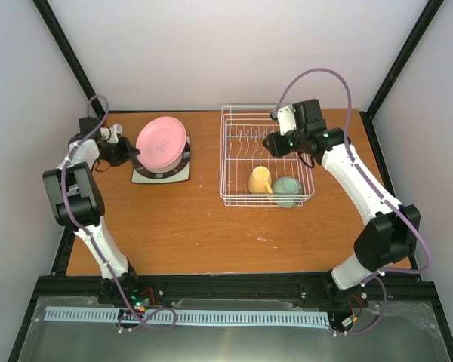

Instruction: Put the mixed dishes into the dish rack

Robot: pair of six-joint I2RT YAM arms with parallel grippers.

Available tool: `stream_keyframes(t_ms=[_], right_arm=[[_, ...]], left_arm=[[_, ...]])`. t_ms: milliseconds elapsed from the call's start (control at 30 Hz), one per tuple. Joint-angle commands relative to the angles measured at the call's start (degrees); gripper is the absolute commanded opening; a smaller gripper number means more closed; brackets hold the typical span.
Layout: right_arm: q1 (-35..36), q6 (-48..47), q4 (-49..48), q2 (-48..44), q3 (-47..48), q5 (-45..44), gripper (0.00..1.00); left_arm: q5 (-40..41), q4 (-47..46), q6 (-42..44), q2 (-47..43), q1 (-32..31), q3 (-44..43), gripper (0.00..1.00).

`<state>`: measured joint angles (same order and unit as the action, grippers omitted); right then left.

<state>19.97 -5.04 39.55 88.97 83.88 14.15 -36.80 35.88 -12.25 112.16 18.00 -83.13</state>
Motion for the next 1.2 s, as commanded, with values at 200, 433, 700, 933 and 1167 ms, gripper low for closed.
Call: stream_keyframes(t_ms=[200,433,700,933,1167], right_arm=[[-0.02,5.87,-5.02,10.87,13.30,23.80,0.52],[0.60,26.18,-22.39,19.64,16.90,47.01,0.54],[1.43,38.10,-33.64,24.20,19.27,53.39,0.61],[2.72,41.25,-36.45,27.48,22.68,52.93,0.62],[4.90,40.76,-33.06,33.23,32.16,52.44,0.62]], left_arm=[[-6.21,-2.52,-5.33,-12.87,-0.90,-3.23,0.01],[2.73,1.26,-6.70,-18.35,-8.86,-5.12,0.01],[4.62,1.86,-7.59,-22.99,-9.84,-3.21,0.01],[3.32,1.40,-8.34,-24.25,-9.92,-2.82,0.01],[2.30,-1.21,-11.89,-28.43,-10.47,1.93,0.01]])
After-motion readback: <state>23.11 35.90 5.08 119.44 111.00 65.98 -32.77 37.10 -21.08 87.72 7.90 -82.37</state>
